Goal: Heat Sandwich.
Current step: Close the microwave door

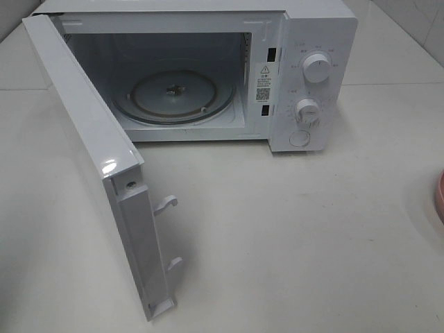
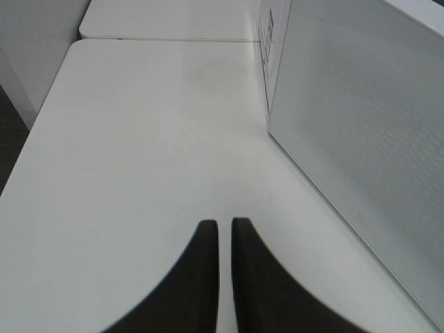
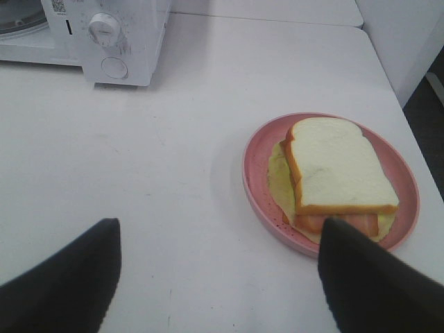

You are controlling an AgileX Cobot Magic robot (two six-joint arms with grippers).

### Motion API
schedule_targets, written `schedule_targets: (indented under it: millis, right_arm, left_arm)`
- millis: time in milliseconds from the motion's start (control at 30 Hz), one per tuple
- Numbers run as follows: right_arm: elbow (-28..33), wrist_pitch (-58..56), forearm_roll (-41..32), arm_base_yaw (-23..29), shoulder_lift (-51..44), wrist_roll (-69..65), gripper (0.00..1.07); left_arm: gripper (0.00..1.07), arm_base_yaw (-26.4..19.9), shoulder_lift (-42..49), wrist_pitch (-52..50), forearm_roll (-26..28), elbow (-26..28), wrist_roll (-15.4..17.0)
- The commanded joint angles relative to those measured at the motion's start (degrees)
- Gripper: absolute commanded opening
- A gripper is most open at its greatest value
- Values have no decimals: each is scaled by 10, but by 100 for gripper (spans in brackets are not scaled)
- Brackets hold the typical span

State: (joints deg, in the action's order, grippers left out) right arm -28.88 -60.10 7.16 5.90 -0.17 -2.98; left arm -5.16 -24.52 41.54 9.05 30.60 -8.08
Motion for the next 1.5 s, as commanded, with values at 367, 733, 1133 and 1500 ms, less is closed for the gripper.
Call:
schedule_targets:
  millis: [367,733,1133,1500]
  right_arm:
    - [2,6,2,-2,-15,-2,76]
    - [2,6,2,-2,-15,-2,76]
    - [2,6,2,-2,-15,-2,76]
    - [2,6,2,-2,-15,-2,76]
  left_arm:
    - [0,3,-112,-379,1,-147,-5]
    - [0,3,-250,-644,-46,-195,2]
    - [0,3,-397,-810,-274,-195,188]
    - [0,3,-501,-916,-426,-158,284]
